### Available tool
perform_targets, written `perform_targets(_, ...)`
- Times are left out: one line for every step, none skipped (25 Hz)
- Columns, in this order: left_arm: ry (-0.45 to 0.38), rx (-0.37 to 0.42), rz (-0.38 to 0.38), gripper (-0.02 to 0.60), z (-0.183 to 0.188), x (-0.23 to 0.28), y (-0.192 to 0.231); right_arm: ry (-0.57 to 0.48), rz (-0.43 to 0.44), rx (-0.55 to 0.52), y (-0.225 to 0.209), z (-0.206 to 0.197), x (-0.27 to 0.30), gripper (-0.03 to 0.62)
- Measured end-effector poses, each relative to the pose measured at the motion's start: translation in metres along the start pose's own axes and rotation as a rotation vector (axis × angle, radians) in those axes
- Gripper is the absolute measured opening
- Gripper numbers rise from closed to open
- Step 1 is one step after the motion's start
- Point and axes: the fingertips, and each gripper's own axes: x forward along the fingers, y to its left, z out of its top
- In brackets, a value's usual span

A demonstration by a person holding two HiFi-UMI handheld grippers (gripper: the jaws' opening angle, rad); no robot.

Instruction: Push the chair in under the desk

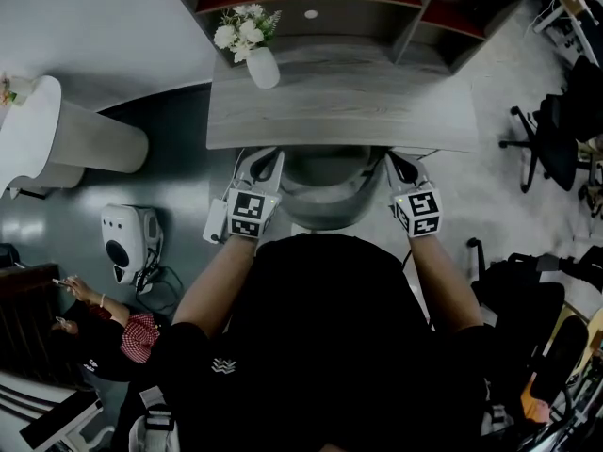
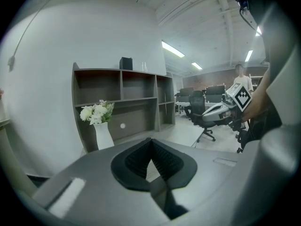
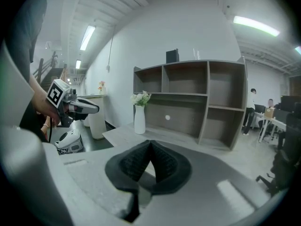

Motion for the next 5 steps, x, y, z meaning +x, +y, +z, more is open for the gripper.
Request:
perform_targets(-0.001,0.0,-0.001,0.008,0.0003,0.0,-0.0004,0.001,-0.001,0.002,-0.0003,-0.0006,-0.0006,0.003)
perform_targets(-0.001,0.001,-0.001,0.006,0.0007,-0.0002,-0.0008,0.001,-0.002,0.003,-0.0002,-0.0012,-0.0012,0.003)
perform_targets(-0.001,0.002,-0.001,0.006,0.0011,-0.0008,-0.001,0.002,-0.001,0.003,0.0001,-0.0017,-0.0017,0.002)
perform_targets(-0.002,0.003,0.0,0.006,0.0014,-0.0014,-0.0012,0.003,0.0,0.004,0.0006,-0.0022,-0.0023,0.003)
perform_targets(-0.002,0.004,0.0,0.008,0.0017,-0.0021,-0.0014,0.003,0.001,0.004,0.0012,-0.0026,-0.0028,0.002)
